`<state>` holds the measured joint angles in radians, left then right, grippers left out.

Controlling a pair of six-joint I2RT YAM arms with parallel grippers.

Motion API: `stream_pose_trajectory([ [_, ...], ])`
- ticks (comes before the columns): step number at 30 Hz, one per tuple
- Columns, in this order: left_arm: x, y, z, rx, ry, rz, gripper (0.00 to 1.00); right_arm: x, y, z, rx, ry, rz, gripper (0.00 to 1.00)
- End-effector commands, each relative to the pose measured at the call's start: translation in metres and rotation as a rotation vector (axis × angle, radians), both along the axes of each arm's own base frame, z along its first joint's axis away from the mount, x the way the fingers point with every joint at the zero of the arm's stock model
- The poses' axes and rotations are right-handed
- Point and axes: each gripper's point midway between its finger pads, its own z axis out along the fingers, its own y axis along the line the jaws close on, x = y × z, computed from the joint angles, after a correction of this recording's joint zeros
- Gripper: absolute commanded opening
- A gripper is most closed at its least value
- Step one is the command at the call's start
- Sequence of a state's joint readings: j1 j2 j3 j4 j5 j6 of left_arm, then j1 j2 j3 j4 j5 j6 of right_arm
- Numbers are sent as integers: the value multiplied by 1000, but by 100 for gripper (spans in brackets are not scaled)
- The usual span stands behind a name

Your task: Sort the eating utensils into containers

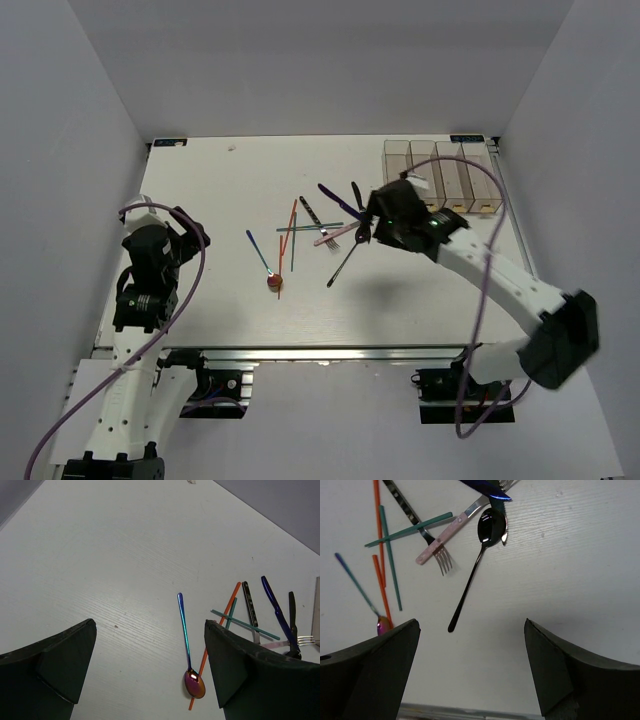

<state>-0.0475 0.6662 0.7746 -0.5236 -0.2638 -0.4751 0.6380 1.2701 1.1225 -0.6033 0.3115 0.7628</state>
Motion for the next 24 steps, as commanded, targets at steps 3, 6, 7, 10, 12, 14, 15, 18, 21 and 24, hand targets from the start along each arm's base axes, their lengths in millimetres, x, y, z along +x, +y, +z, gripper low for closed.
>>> stream_pose_trajectory([
  [3, 1, -2, 0, 1, 0, -17, 98, 26, 27, -36, -210, 36, -156, 89],
  [6, 2, -3, -4, 2, 15, -22, 98, 31, 49, -57, -210, 55, -210, 88],
  [7, 3, -4, -5, -1, 20, -28, 98, 34, 55, -71, -221, 78, -207, 86],
  [10, 4, -6, -6, -2, 25, -40, 98, 39, 67, -89, -225, 112, -196, 76],
  [12, 4, -7, -7, -1, 28, -40, 98, 42, 70, -105, -250, 136, -200, 68],
  [14, 3, -7, -6, 0, 22, -40, 98, 42, 68, -116, -274, 151, -218, 63],
  [15, 3, -7, -5, -1, 20, -42, 98, 41, 66, -121, -282, 154, -221, 57],
  [18, 3, -8, -4, -2, 14, -45, 98, 41, 64, -126, -278, 148, -227, 56],
  [21, 4, -10, -5, -3, 19, -54, 98, 46, 59, -132, -272, 140, -240, 56],
  [24, 5, -10, -7, -5, 28, -58, 98, 52, 58, -139, -261, 151, -227, 55],
])
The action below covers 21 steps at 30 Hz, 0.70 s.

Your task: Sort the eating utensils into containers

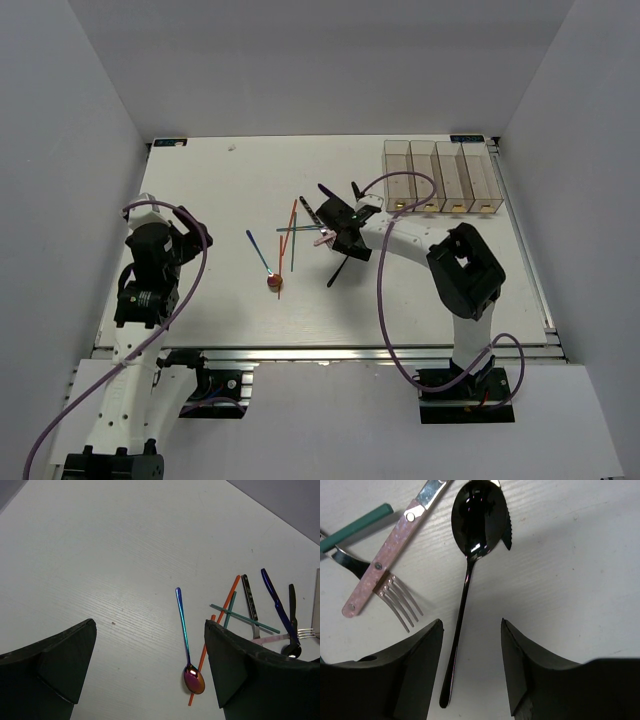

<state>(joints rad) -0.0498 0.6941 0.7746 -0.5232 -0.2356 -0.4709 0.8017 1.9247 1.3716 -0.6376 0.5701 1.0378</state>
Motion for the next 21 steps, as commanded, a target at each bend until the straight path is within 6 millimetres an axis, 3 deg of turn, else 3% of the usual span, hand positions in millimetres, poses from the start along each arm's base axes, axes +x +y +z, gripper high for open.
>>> stream_pose_trajectory([
  [1, 1, -5, 0, 0, -2, -28, 98, 19, -6, 2, 28, -49, -35, 55],
  [14, 1, -5, 0, 2, -2, -29, 98, 40, 1, -23, 10, -9, 0, 53],
  [17, 1, -6, 0, 1, -2, -32, 98, 37, 3, -27, 16, 5, -5, 46],
  [19, 1, -5, 0, 2, -2, -30, 98, 30, -3, -30, -1, 27, -17, 31],
  [21, 1, -5, 1, 2, -3, -29, 98, 24, -6, -27, 11, 26, -40, 23],
])
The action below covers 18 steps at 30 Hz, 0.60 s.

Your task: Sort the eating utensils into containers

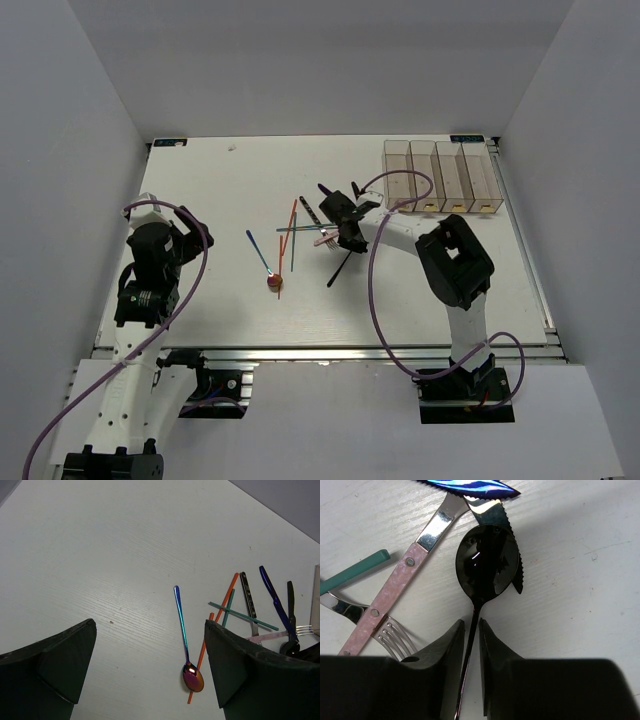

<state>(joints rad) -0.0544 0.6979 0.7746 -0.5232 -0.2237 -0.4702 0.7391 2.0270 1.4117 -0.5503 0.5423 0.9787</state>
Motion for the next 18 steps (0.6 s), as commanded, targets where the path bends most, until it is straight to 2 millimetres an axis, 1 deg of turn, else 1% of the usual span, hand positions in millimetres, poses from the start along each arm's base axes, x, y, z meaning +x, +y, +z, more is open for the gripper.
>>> stream_pose_trajectory([
  [1, 1, -2, 1, 6, -6, -13, 98, -12, -9, -5, -2, 23, -41, 23],
  [2, 1, -2, 2, 6, -7, -13, 98, -16, -12, 0, -4, 12, -53, 20],
  [3, 1, -2, 2, 6, -7, -13, 98, -16, -11, 4, 0, -1, -54, 20],
  [5, 1, -2, 2, 5, -9, -13, 98, -22, -15, 9, -9, -3, -57, 15],
  [6, 1, -2, 2, 6, -7, -13, 98, -24, -16, 11, -16, -9, -59, 5],
  [7, 1, -2, 2, 6, -9, -13, 98, -25, -17, 14, -17, -11, -60, 0],
  [9, 1, -1, 2, 6, -6, -10, 98, -27, -21, 16, -26, -11, -62, 0],
  [13, 0, -1, 1, 6, -6, -12, 98, -26, -21, 32, -4, -43, -51, 0],
  [14, 1, -1, 1, 6, -6, -12, 98, -23, -18, 44, 18, -71, -29, 0],
  [15, 1, -1, 1, 6, -4, -12, 98, -23, -17, 49, 29, -81, -16, 0],
  [16, 1, -1, 1, 5, -3, -10, 98, -21, -16, 63, 52, -110, -3, 0],
  [18, 1, -1, 0, 6, -2, -10, 98, -20, -15, 79, 62, -137, 37, 0],
])
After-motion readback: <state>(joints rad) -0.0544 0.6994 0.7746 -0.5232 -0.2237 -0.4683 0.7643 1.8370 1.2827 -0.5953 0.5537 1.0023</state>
